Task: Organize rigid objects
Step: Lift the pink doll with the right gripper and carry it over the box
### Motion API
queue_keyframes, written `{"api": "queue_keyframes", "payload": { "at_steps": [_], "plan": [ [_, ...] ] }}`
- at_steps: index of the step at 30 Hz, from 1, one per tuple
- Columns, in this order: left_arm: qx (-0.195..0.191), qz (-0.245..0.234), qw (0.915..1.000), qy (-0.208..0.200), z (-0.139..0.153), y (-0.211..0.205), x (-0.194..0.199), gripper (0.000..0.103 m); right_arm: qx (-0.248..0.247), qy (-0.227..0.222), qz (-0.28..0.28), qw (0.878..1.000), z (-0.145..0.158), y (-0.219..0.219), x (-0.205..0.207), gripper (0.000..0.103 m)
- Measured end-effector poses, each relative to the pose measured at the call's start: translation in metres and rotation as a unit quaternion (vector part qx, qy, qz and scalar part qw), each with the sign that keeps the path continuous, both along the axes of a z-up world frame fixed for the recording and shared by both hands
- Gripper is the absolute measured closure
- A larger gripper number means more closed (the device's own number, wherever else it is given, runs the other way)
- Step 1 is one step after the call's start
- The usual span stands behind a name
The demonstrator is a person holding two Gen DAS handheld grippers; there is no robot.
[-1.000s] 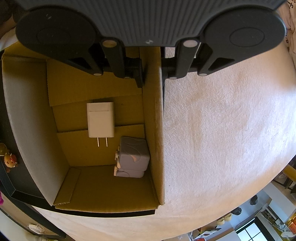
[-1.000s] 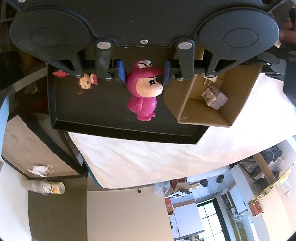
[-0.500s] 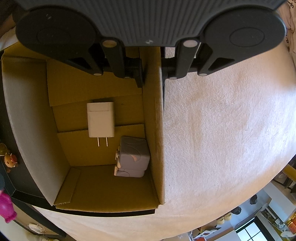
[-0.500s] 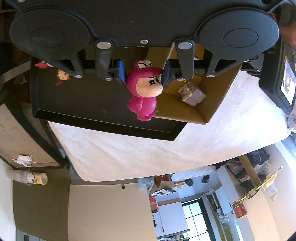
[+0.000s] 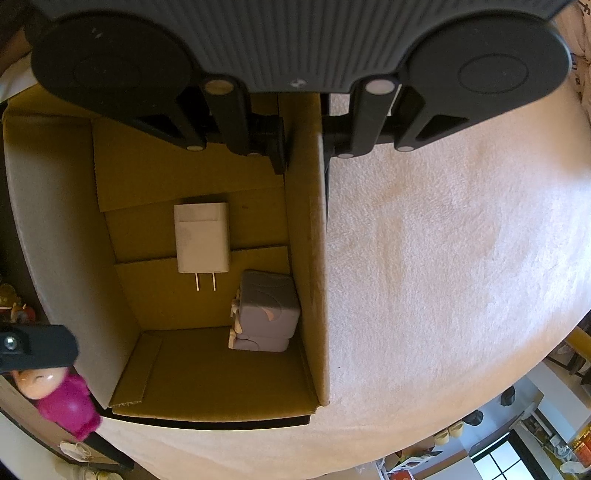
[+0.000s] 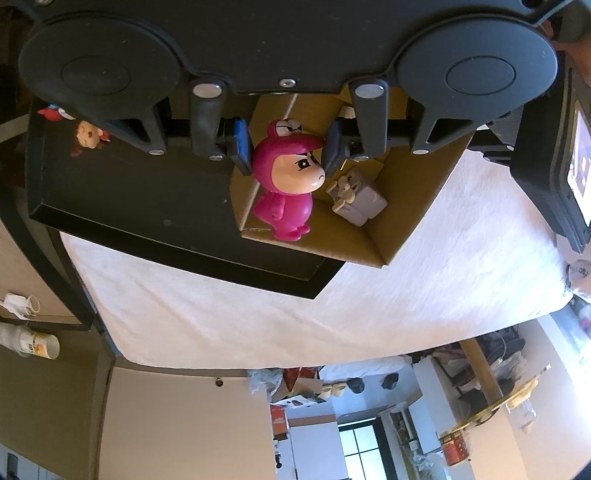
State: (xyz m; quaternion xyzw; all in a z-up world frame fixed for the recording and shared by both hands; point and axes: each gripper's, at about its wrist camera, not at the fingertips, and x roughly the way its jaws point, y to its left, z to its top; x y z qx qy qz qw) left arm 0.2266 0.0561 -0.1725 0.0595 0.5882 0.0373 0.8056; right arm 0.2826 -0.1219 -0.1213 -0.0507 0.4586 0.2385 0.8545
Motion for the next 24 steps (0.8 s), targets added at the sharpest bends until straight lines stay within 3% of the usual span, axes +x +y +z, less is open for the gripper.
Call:
{"api": "queue_keyframes", "payload": {
  "at_steps": [10,24],
  "plan": [
    [0.004,-0.005,1.0000,-0.006,-0.001,-0.003,-0.003,0.089,-0.028,-0.007,0.015,0.999,-0.011,0.015,0.003,0.063],
    [0.001,-0.004,1.0000,-0.007,0.001,-0.002,-0.004,0.089,-0.018,-0.005,0.029,0.999,-0.012,0.025,0.011,0.064]
  ]
}}
